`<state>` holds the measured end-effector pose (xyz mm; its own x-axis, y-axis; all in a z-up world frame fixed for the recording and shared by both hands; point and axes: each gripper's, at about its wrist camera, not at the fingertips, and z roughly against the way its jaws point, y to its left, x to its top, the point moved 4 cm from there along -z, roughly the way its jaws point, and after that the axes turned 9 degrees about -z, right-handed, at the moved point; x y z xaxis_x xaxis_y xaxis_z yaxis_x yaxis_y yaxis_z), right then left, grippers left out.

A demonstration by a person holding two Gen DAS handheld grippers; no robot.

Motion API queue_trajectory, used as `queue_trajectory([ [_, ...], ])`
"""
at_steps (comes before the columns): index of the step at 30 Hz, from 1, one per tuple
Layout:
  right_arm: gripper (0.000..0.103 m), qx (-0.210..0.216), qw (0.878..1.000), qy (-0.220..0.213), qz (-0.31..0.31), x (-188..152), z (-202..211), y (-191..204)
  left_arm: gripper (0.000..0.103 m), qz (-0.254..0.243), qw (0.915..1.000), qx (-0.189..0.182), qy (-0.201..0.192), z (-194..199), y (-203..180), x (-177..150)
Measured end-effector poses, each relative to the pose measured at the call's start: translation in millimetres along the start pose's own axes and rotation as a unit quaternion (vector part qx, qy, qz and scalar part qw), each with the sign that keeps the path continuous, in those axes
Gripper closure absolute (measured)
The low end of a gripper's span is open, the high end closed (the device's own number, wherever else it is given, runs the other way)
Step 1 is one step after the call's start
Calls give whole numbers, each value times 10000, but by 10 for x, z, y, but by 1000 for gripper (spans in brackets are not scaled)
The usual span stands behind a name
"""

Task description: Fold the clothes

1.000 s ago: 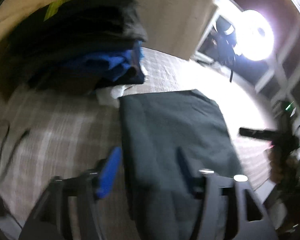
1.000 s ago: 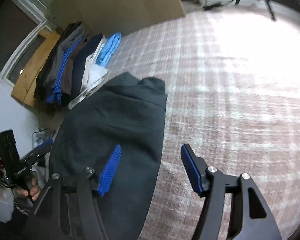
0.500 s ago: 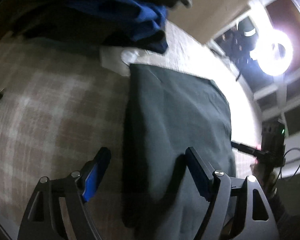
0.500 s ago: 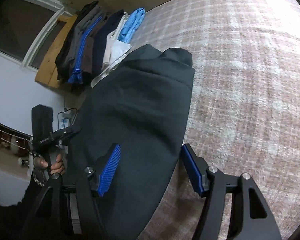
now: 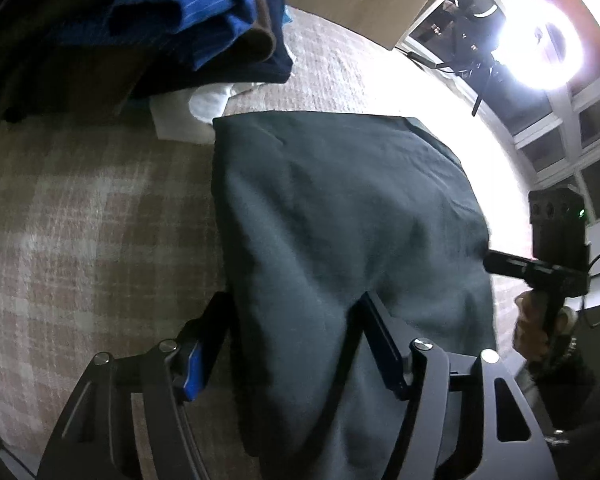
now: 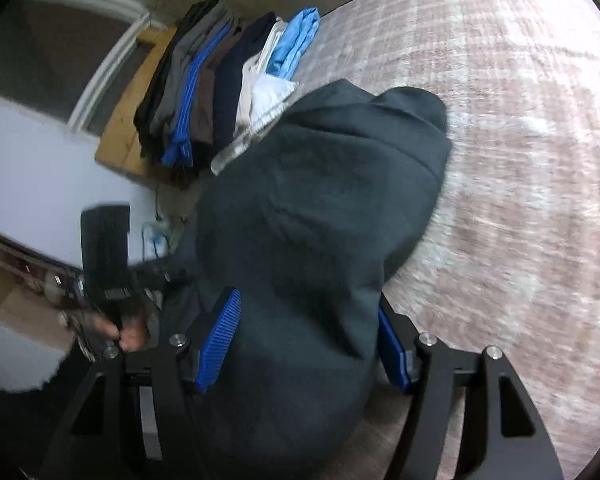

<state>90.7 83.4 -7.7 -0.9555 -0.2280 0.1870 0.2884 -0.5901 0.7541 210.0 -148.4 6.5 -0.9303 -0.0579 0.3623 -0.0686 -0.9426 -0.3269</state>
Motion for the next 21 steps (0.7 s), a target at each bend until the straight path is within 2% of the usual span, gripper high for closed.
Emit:
queue_trajectory([
  [1,65,-135,9998,75,123,-14,-56,40,56,20,10000,7,-69,13,7,-5],
  [2,77,-269,9992,149,247,-27,-111,81,59,39,9999,15,-139,27,14,-10],
  [4,82,-354,9984,161,405,-41,-141,142,67,79,9996,30,-278,54,29,-21],
  [5,86,-339,9985,95,412,-31,-116,165,76,110,9993,6,-349,76,38,-24],
  [6,87,-314,9988,19,381,-14,-85,186,81,162,9989,-75,-425,112,50,-22],
  [9,89,-359,9986,-128,371,15,-36,240,85,215,9980,-202,-567,176,51,-16],
  [12,91,-534,9975,-155,440,18,-23,272,86,288,9967,-282,-699,192,46,-12],
  [15,92,-526,9979,-158,339,18,-23,231,84,334,9959,-354,-760,197,87,-58],
  [19,92,-628,9972,-211,342,-3,-26,238,84,78,9960,-145,-877,199,58,-115],
  [21,92,-686,9968,-243,328,-4,-31,256,88,172,9952,-253,-927,216,45,-94],
])
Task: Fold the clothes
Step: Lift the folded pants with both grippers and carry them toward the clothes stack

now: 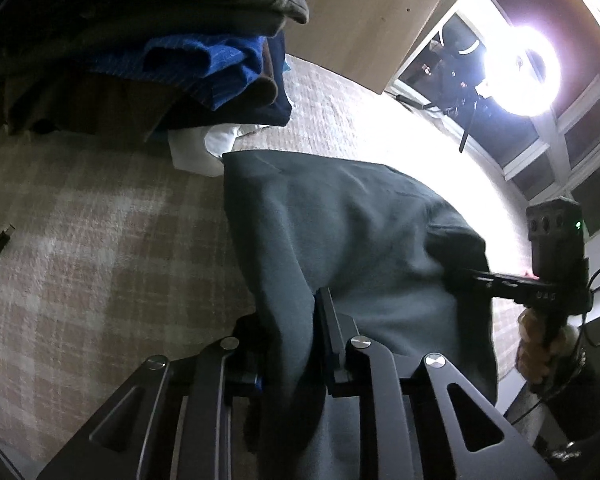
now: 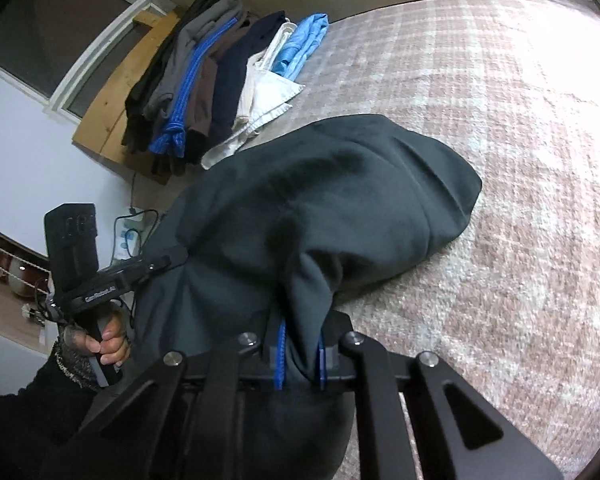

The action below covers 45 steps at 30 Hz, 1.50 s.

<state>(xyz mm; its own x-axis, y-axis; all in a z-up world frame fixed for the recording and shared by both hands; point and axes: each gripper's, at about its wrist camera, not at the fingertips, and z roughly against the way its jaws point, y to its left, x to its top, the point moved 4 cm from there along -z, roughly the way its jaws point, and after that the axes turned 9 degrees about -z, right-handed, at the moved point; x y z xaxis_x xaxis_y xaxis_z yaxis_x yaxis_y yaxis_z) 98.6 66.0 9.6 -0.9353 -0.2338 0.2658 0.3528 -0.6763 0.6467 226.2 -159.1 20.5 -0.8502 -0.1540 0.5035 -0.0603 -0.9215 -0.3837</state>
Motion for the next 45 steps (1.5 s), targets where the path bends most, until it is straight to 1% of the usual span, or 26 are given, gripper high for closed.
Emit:
queue_trajectory([
  [4,94,-6,9995,-224,213,30,207,212,91,200,9992,-264,-215,150,-30,28],
  [6,94,9,9987,-358,354,57,344,354,91,206,9985,-323,-386,274,-80,50],
  [11,95,68,9945,-722,756,161,751,757,92,140,9950,-504,-845,688,-178,188],
  [14,95,130,9903,-909,1042,221,955,1041,92,5,9917,-527,-1174,1044,-213,334],
  [18,95,214,9826,-1130,1459,323,1153,1454,92,-265,9871,-333,-1545,1451,-213,570],
  [21,95,252,9757,-1282,1760,482,1206,1783,92,-486,9824,-87,-1799,1766,-165,798],
  [25,95,354,9651,-1509,2113,788,1198,2266,92,-824,9720,439,-2157,2192,-45,1169],
  [28,95,395,9581,-1667,2295,1087,1105,2621,92,-888,9643,787,-2368,2429,154,1513],
  [30,95,428,9558,-1724,2343,1289,999,2824,92,-874,9595,1037,-2468,2555,322,1724],
  [32,95,433,9541,-1750,2390,1470,866,2997,92,-814,9565,1210,-2528,2622,499,1905],
  [34,95,405,9533,-1754,2425,1622,722,3114,92,-743,9552,1288,-2559,2635,667,2041],
  [36,95,388,9546,-1698,2415,1765,554,3158,92,-649,9554,1347,-2545,2608,891,2173],
  [38,95,373,9563,-1639,2391,1905,391,3187,92,-555,9576,1358,-2480,2535,1111,2270],
  [42,95,287,9635,-1439,2238,2171,10,3052,92,-456,9612,1500,-2270,2147,1378,2456],
  [45,95,186,9694,-1227,2119,2390,-389,2914,91,-310,9662,1718,-1899,1755,1701,2534],
])
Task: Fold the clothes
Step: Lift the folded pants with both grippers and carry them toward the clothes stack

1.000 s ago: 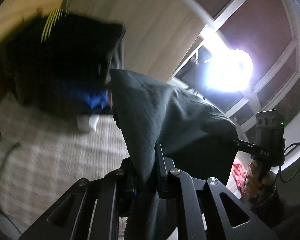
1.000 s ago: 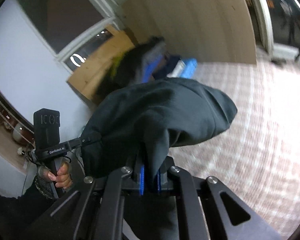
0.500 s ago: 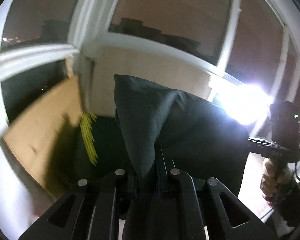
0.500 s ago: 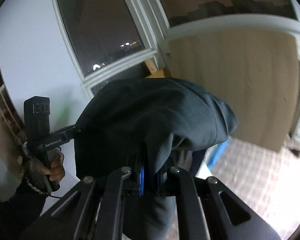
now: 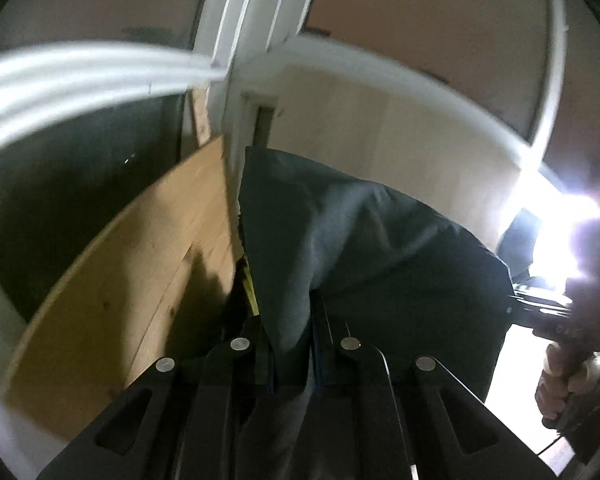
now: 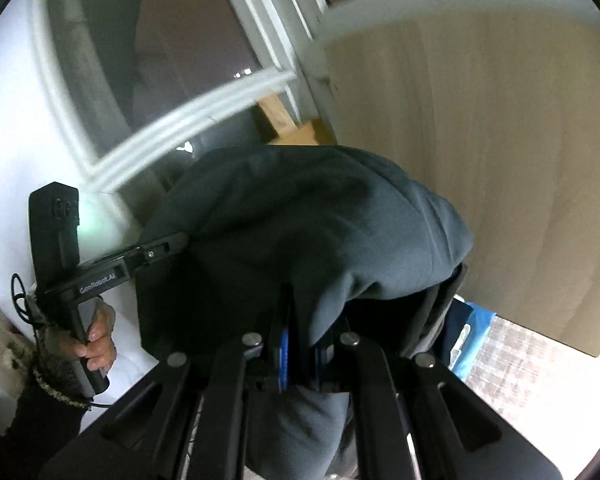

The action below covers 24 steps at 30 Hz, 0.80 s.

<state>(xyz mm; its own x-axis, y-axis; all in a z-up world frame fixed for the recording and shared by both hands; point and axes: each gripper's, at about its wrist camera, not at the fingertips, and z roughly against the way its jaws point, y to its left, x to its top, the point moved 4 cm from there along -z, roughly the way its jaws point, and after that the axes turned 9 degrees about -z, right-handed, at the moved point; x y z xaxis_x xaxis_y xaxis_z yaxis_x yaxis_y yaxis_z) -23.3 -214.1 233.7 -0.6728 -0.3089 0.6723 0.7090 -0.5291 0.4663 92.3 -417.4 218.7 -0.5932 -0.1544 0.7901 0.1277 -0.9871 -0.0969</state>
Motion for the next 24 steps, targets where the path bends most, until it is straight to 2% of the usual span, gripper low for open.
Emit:
queue_trajectory([
  [3,91,132,9991,357,-199,-87,-316,-225,86,45,9986,270,461,-482,179,-128],
  [6,86,518,9953,676,-456,-185,-411,-415,81,234,9959,568,657,-623,316,-169],
  [7,73,825,9929,631,-586,-177,-322,-460,81,271,9953,684,636,-608,352,-163],
  [8,51,1039,9905,569,-702,-161,-233,-513,82,233,9951,830,478,-496,357,-131],
  [10,35,1211,9878,398,-898,-113,-56,-640,83,159,9947,1014,90,-208,316,-65],
  [11,35,1287,9858,360,-1016,-86,-5,-710,83,109,9949,997,-82,-77,261,-40],
  [13,35,1398,9801,429,-1340,-30,-17,-869,83,-42,9981,545,-301,105,29,-28],
  [14,35,1418,9766,486,-1542,-8,-47,-943,83,-107,9993,238,-279,105,-90,-53],
  [16,35,1477,9679,668,-1919,67,-181,-1047,83,-169,9982,-570,-45,4,-364,-160],
  [19,35,1464,9572,973,-2301,122,-386,-1156,83,-355,9891,-1372,393,-286,-722,-392],
  [22,36,1185,9578,1081,-2387,164,-585,-1169,85,-619,9812,-1626,840,-570,-931,-643],
  [23,45,1124,9588,1053,-2386,187,-647,-1157,85,-683,9790,-1662,959,-645,-964,-707],
  [24,59,1032,9614,1013,-2342,207,-682,-1130,85,-731,9779,-1661,1038,-702,-979,-763],
])
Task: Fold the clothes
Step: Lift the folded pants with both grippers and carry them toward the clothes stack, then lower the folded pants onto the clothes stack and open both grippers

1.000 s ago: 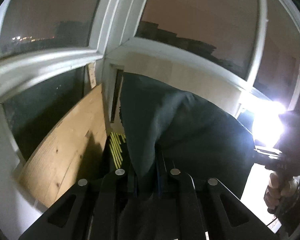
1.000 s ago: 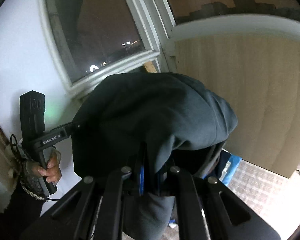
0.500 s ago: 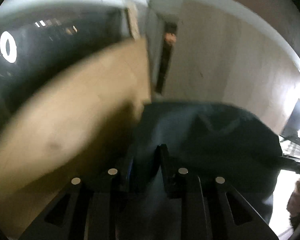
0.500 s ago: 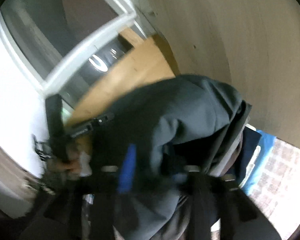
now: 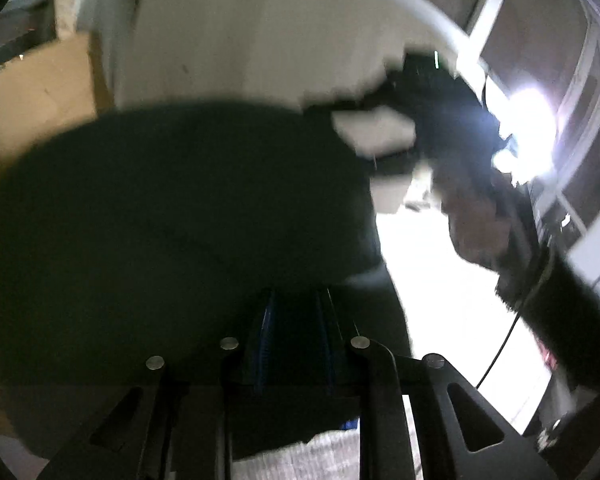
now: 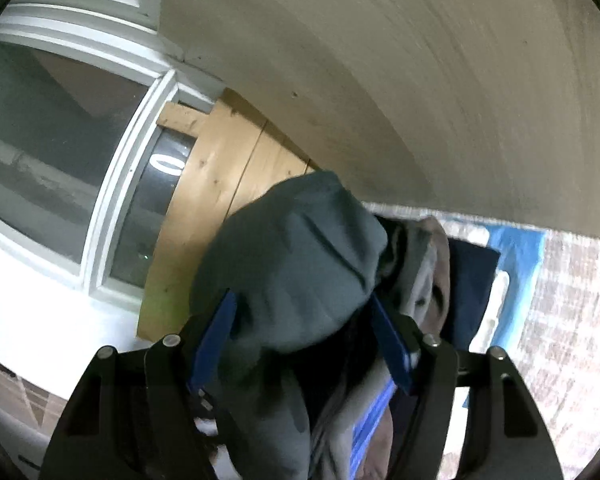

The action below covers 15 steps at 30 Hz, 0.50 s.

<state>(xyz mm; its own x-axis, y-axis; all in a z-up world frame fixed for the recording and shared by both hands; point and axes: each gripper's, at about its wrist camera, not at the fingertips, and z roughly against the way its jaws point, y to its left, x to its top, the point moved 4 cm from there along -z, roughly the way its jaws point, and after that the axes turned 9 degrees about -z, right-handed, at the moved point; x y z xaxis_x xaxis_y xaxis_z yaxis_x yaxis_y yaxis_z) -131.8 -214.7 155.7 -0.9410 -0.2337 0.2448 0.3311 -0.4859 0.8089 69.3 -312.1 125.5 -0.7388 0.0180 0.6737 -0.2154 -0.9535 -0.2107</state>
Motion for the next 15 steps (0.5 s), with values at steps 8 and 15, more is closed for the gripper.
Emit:
queue_trajectory([
  [8,81,-2285,9188,-1201,2987,-241,-91,496,91,78,9999,-107,95,-114,137,-63],
  [15,48,-1430,9653,-1504,1586,-134,420,250,91,27,9999,-135,-95,47,-24,40],
])
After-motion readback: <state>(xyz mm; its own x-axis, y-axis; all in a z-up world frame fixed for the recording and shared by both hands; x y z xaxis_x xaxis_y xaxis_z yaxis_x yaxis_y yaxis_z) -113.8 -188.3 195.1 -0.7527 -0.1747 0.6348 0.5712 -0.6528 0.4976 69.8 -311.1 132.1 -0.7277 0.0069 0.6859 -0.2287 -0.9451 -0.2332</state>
